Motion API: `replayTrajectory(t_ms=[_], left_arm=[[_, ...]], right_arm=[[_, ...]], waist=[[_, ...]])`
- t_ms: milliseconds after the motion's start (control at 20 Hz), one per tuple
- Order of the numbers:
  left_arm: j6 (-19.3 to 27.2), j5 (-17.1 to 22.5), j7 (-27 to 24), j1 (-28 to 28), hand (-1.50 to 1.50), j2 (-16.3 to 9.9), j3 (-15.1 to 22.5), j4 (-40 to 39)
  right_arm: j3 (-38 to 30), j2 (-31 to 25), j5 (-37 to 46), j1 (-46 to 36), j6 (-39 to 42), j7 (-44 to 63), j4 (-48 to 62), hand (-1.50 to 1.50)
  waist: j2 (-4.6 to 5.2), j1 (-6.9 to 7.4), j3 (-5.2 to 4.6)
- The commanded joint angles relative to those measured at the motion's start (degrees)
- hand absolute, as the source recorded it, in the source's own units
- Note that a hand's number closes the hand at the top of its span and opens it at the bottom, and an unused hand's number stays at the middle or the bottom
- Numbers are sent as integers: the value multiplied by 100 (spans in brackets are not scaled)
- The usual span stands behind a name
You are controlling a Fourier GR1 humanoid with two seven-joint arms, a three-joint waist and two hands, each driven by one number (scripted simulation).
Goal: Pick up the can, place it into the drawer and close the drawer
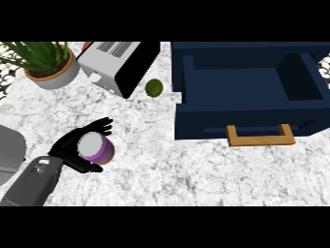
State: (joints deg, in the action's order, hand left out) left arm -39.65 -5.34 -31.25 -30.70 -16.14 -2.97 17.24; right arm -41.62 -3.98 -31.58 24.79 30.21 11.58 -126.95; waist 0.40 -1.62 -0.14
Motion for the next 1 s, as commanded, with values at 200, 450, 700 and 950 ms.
replayTrajectory(t_ms=[200,450,700,950], left_arm=[[-1272,174,21,-283,150,266,46,-64],[-1670,336,-88,-221,150,306,51,226],[-1803,679,433,-353,150,587,28,744],[1162,1649,406,-22,150,794,-1342,782]], right_arm=[[60,88,-53,-101,-137,208,-88,-150],[-114,83,-336,181,133,142,-75,-150],[-242,80,-84,125,200,-21,213,-150],[-76,364,58,137,-60,151,-87,-150]], waist=[[-20,51,5],[-36,17,4],[-84,145,22],[-94,340,26]])
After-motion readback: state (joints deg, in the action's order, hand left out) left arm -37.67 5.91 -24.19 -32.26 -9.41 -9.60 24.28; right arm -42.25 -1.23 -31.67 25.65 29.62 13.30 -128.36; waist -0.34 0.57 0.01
